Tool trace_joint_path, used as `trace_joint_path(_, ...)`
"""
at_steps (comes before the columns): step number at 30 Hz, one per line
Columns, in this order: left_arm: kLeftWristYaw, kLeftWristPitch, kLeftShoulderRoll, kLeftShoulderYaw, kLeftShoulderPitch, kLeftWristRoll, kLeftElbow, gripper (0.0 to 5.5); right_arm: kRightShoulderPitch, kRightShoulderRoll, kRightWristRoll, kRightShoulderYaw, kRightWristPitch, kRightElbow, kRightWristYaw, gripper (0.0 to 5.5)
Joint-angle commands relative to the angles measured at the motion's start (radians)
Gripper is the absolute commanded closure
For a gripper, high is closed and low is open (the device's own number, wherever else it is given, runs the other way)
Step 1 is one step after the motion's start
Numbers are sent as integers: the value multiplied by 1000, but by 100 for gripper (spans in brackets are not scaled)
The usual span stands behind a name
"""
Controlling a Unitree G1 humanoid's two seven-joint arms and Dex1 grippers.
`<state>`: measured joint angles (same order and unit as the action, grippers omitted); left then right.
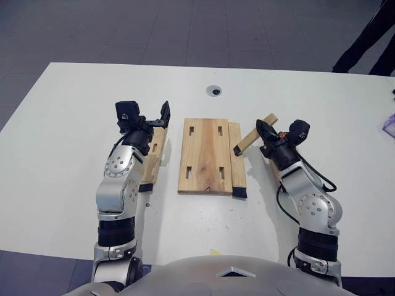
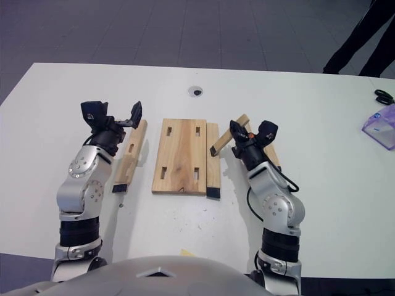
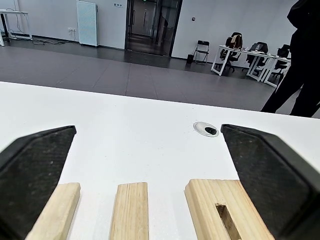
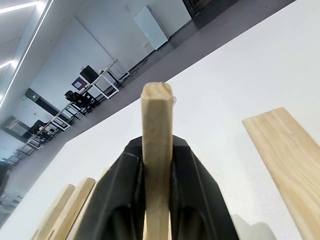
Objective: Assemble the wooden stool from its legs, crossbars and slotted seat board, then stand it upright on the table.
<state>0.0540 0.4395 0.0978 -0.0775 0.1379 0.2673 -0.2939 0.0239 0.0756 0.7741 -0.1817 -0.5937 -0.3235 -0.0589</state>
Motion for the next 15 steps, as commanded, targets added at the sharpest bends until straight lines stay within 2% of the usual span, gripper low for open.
trace_joint_path(1,-4,16,-3,-2,0,-5,1,10,-20,11,-57,27,36,-10,-28,508)
trace_joint_path(15,6,-1,6,14,3,-51,9,10,3,84,-374,96,191,42,-33,508)
